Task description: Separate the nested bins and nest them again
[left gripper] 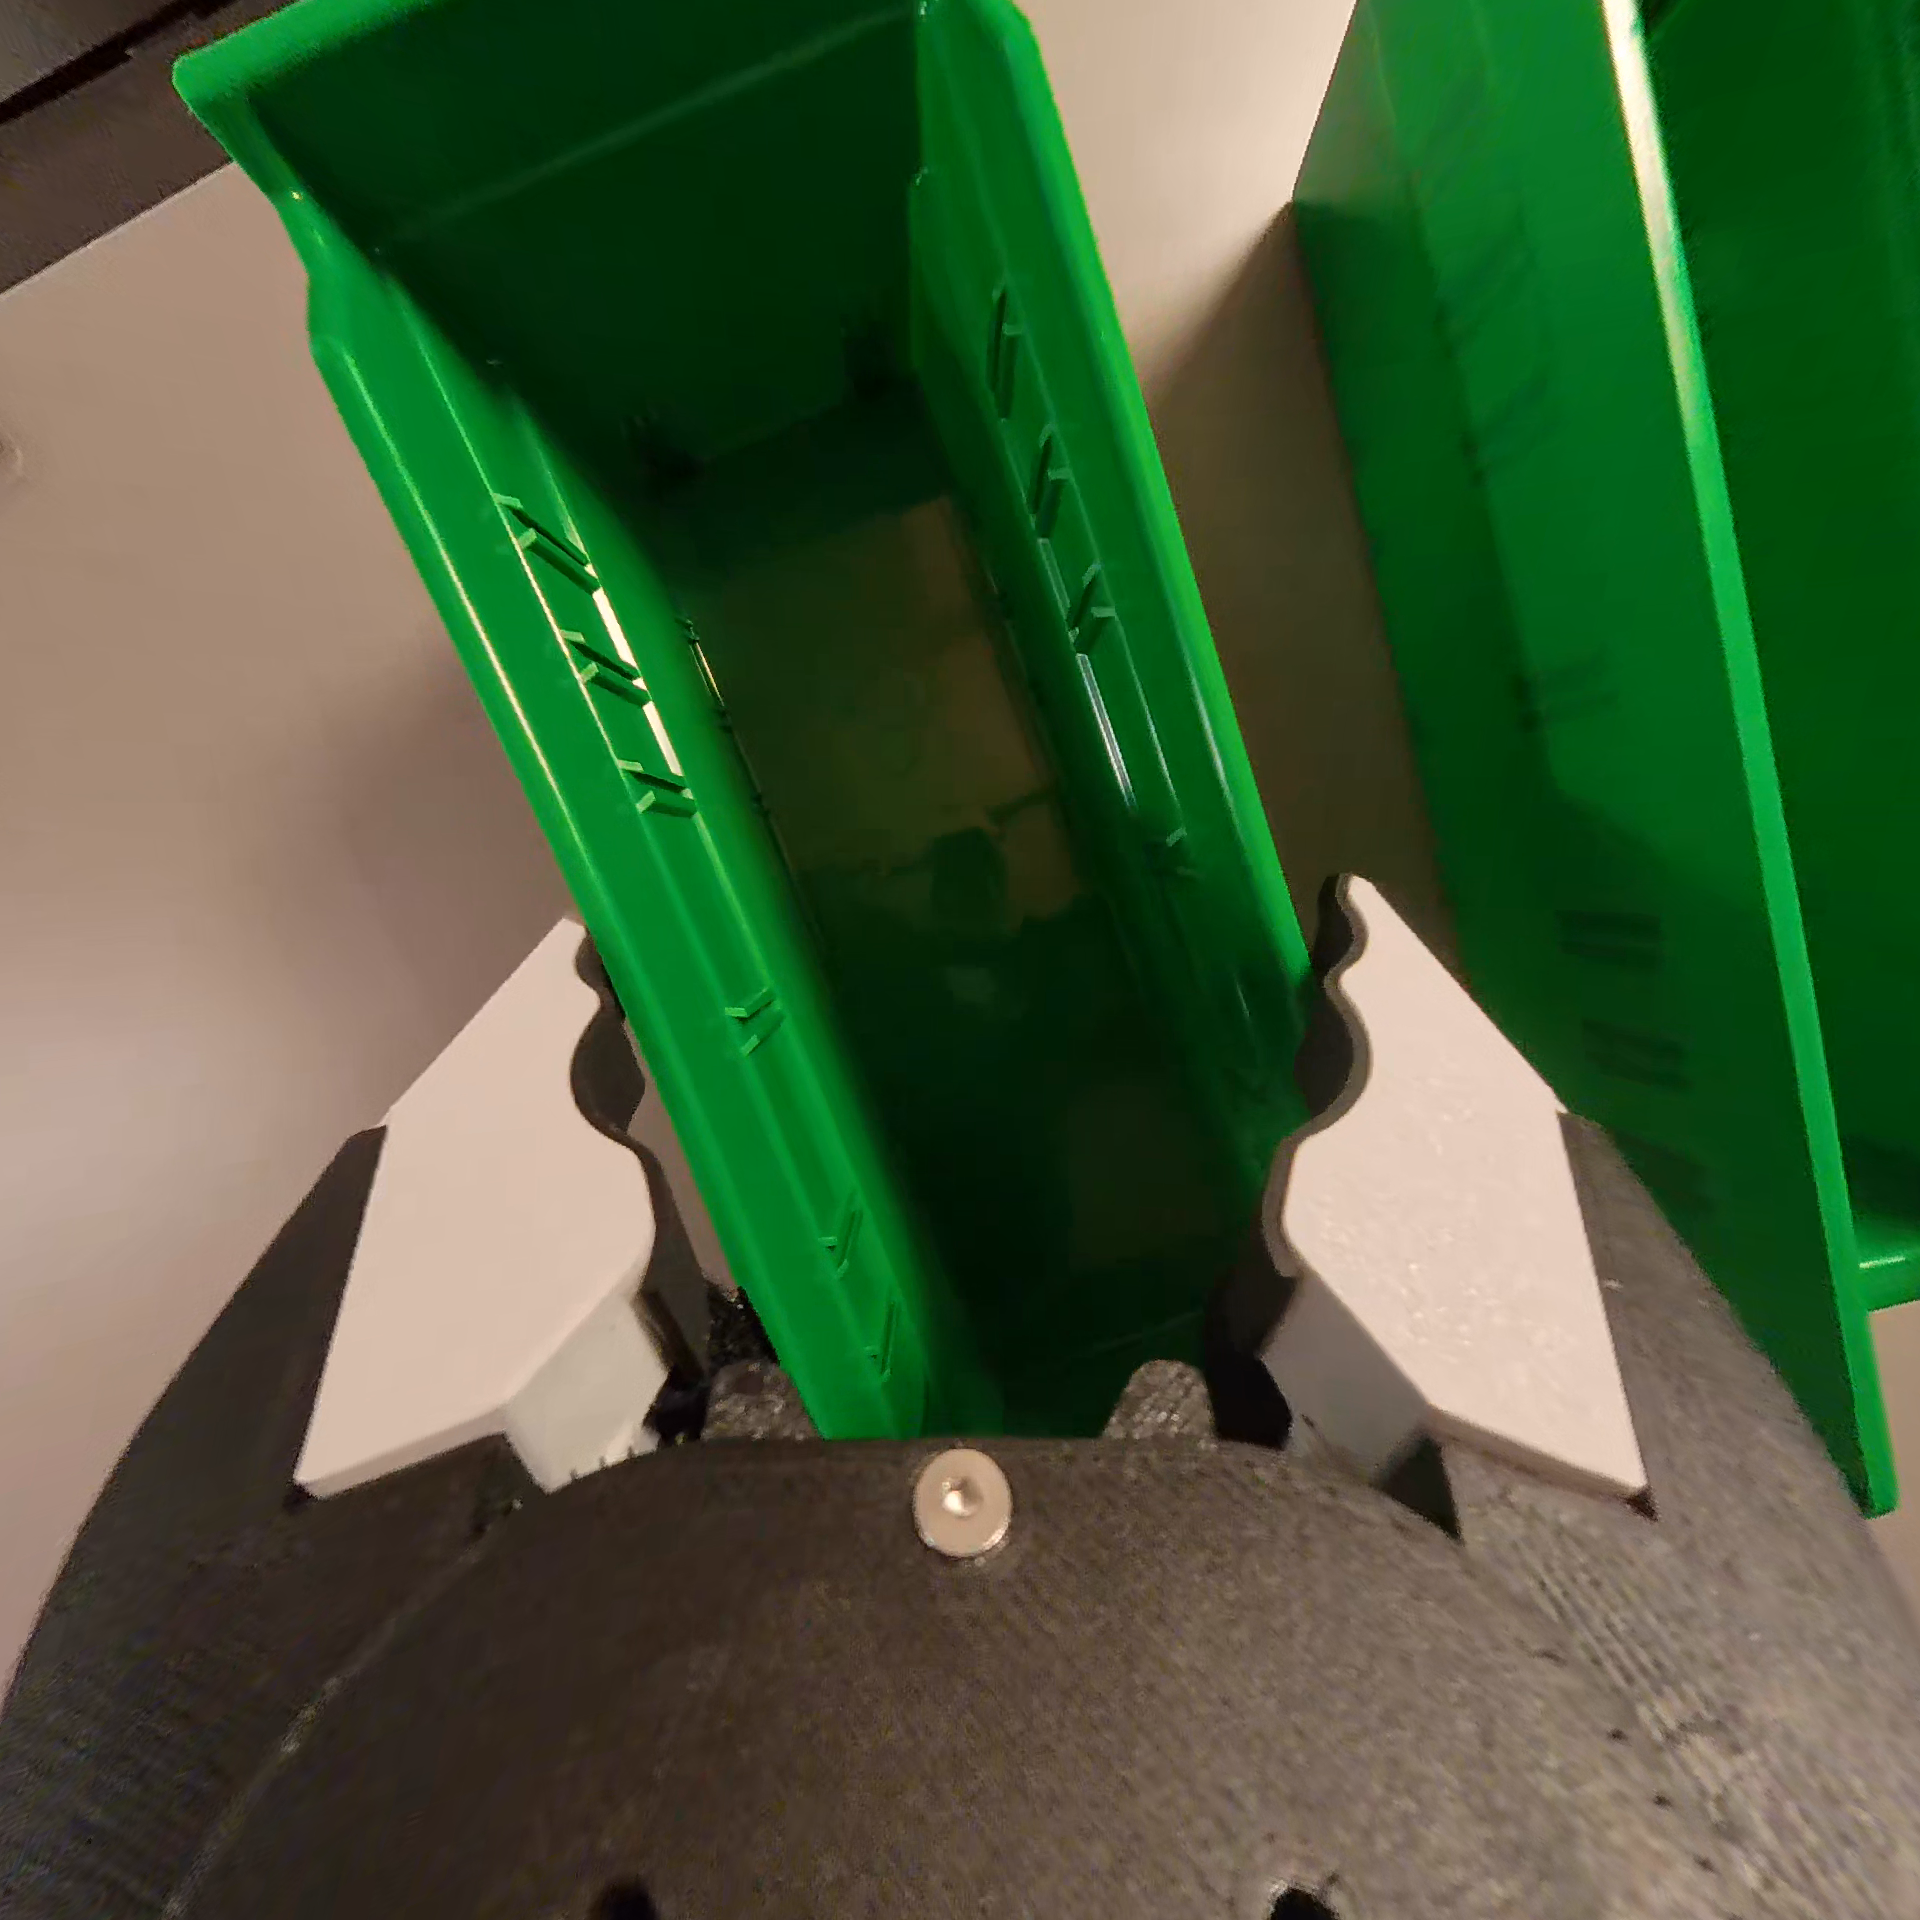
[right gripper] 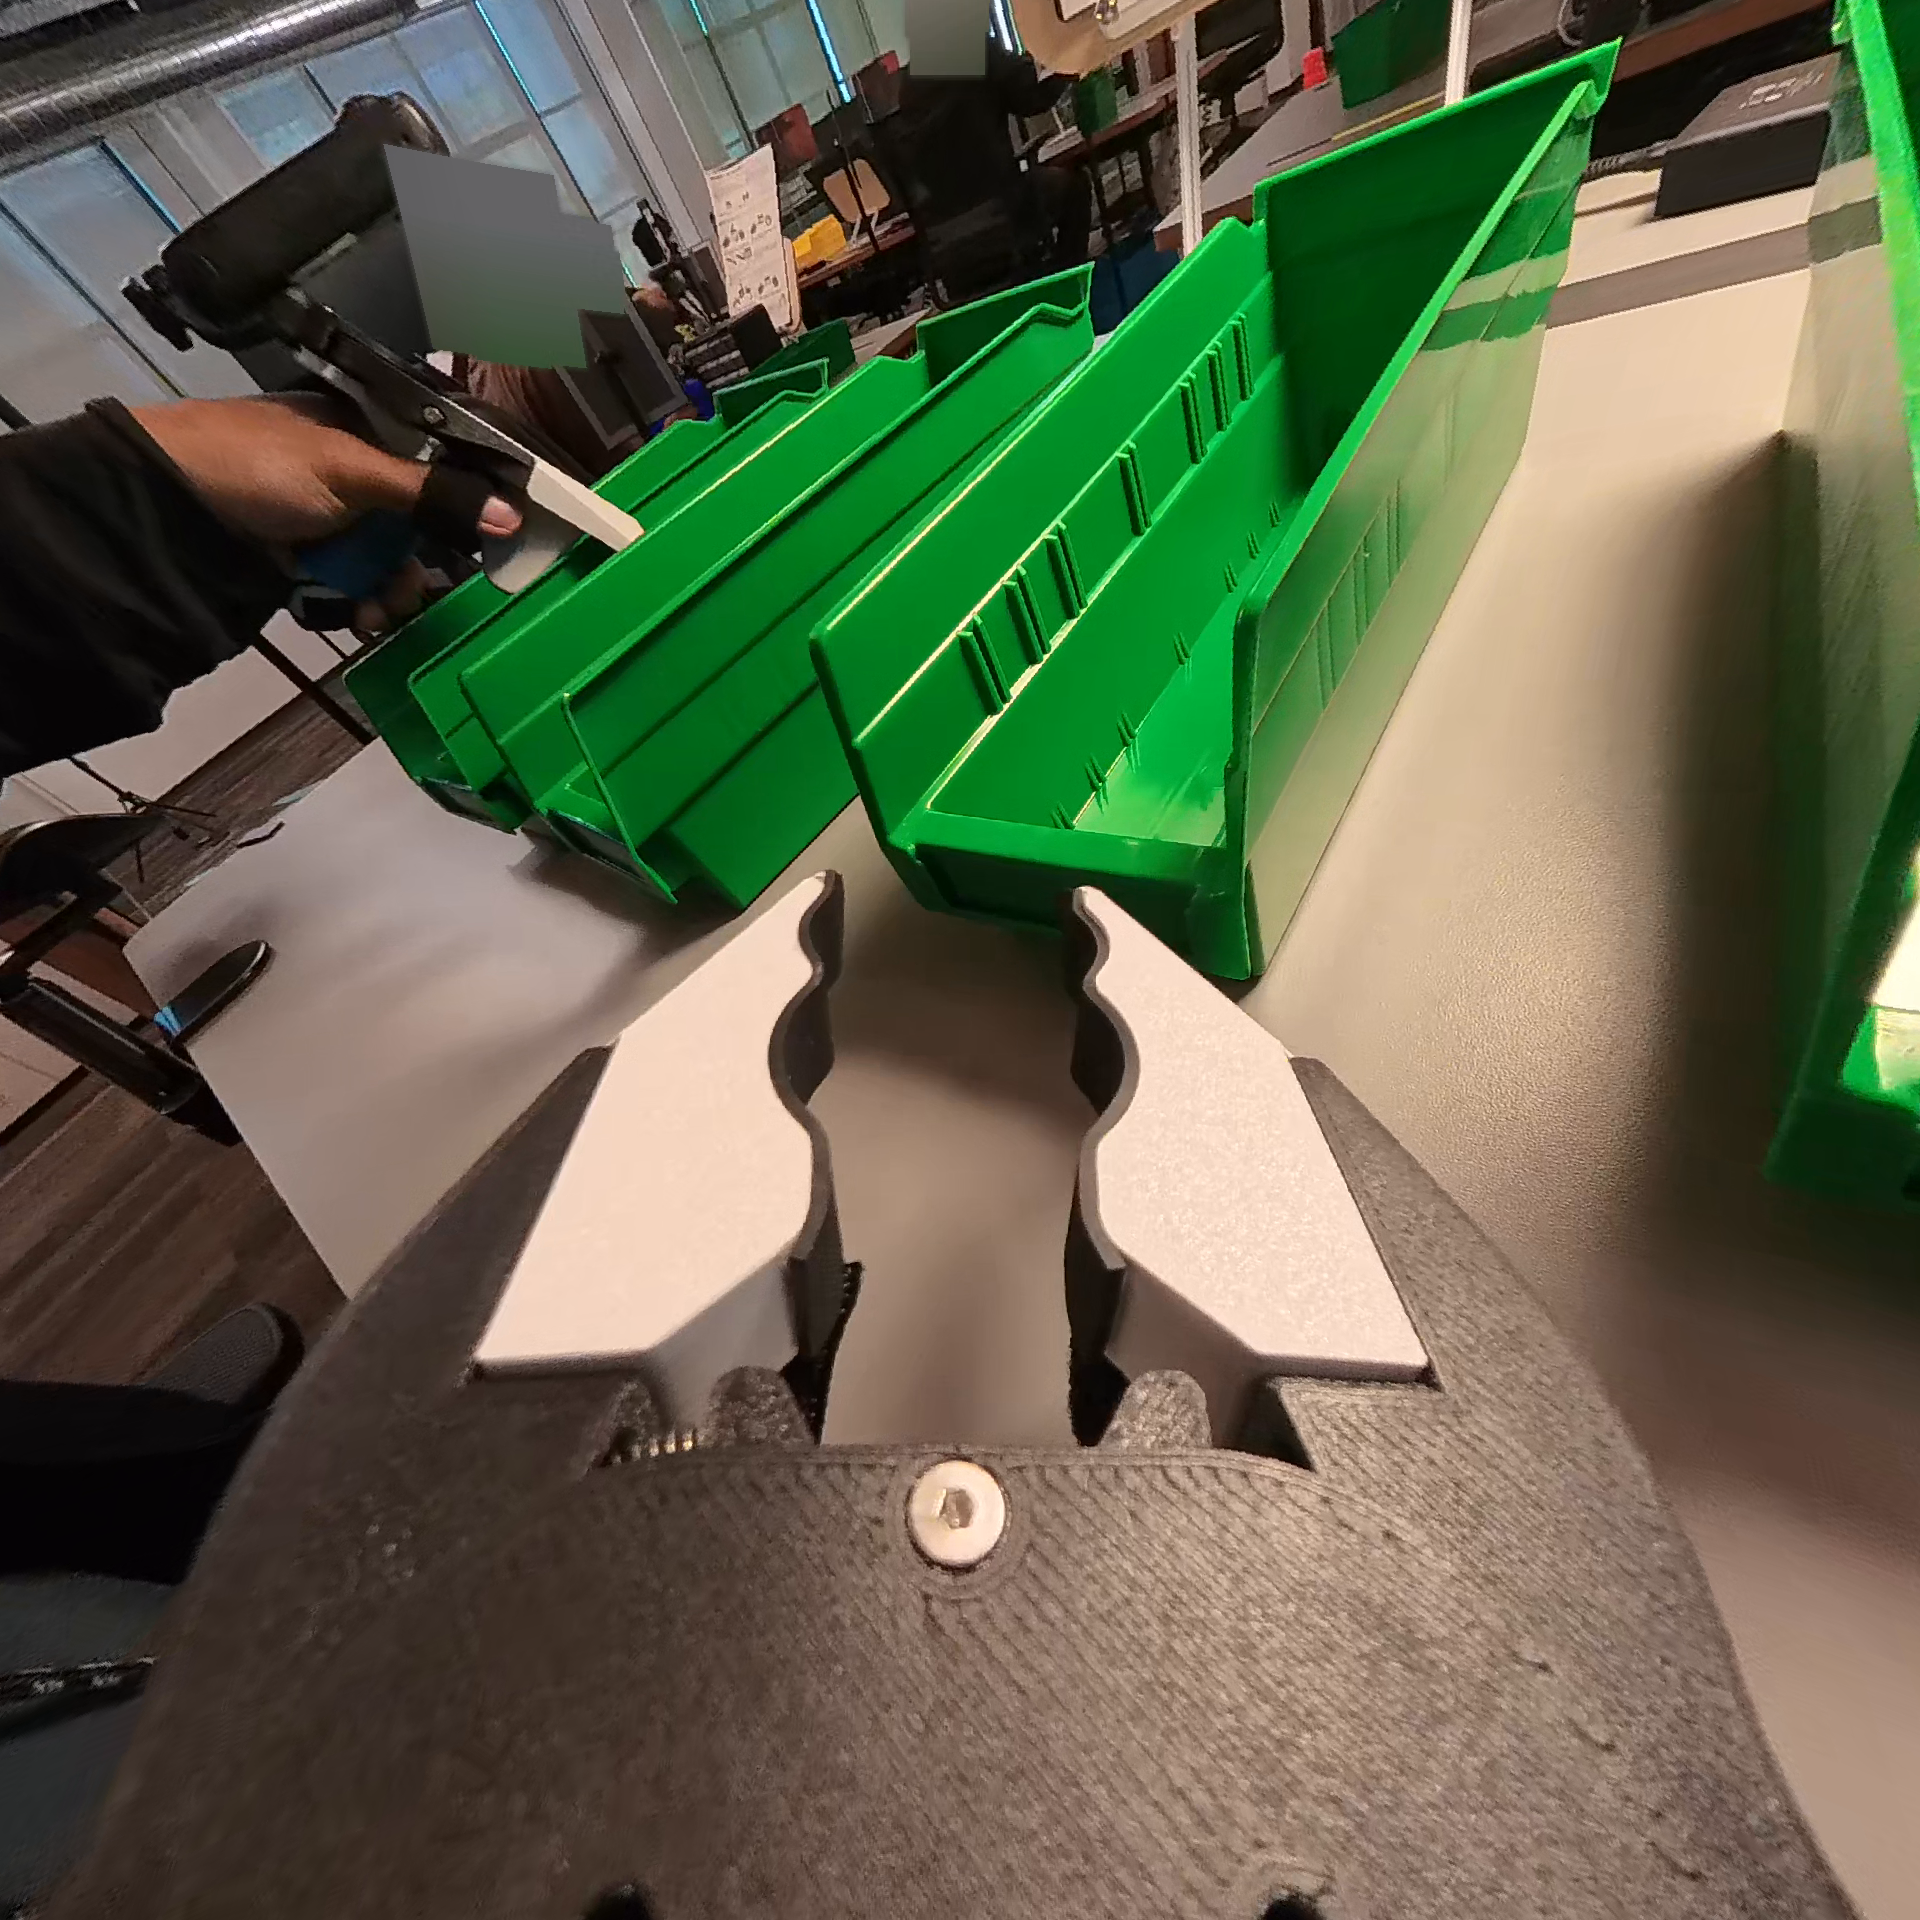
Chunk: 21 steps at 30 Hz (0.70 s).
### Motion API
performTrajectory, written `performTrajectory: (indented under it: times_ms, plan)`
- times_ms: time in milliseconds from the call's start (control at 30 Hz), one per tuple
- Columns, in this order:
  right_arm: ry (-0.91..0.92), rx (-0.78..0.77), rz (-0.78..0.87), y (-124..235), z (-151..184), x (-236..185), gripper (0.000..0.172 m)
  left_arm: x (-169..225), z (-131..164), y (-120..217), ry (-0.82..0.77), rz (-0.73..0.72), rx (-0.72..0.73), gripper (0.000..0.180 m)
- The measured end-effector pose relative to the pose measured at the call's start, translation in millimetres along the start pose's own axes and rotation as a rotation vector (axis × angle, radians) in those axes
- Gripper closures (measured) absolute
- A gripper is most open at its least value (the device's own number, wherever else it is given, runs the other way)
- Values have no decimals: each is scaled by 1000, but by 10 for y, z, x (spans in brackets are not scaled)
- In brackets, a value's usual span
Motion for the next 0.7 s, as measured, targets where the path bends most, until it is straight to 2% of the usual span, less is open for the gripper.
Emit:
performTrajectory:
  times_ms: [300,533,700]
  plan:
    - [25,-18,15,-16,1,-20,129,0,25,36,32,3,-24,44]
    - [12,-14,15,-12,2,-6,129,8,-97,206,2,-92,69,46]
    - [5,-13,13,-12,3,1,129,-23,-82,67,59,-111,35,45]
Point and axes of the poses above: each gripper's, where its closed fingertips meet, y back along the fingers, z out of its underside, x = y × z across the jaws, the point moved 9 cm from there along y, back along the fingers, and after that the axes turned 12 degrees about y, right-handed, at the moved point
